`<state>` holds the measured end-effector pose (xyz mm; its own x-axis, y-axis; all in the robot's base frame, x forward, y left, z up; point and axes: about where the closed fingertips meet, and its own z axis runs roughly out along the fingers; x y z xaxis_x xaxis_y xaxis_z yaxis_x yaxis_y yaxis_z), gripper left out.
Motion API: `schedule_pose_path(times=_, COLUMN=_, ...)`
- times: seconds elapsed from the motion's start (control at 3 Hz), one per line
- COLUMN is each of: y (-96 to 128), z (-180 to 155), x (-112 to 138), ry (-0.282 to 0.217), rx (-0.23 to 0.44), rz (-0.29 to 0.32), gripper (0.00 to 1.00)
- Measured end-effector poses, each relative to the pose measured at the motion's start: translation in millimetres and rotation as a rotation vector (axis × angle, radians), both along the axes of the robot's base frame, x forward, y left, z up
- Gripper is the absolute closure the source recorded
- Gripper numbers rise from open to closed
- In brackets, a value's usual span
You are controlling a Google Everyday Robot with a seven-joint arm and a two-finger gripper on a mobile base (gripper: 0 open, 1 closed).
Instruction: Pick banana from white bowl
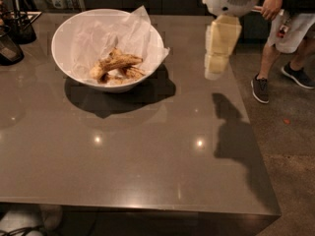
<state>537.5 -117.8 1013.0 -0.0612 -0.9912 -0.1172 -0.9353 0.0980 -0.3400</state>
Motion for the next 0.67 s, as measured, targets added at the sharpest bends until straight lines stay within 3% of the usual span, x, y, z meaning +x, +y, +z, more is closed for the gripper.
schedule_pose_path(times=0.67, y=23.8, z=6.3, x=10.9, ry=-0.034, rx=0.020, rz=0.047, gripper=0.00)
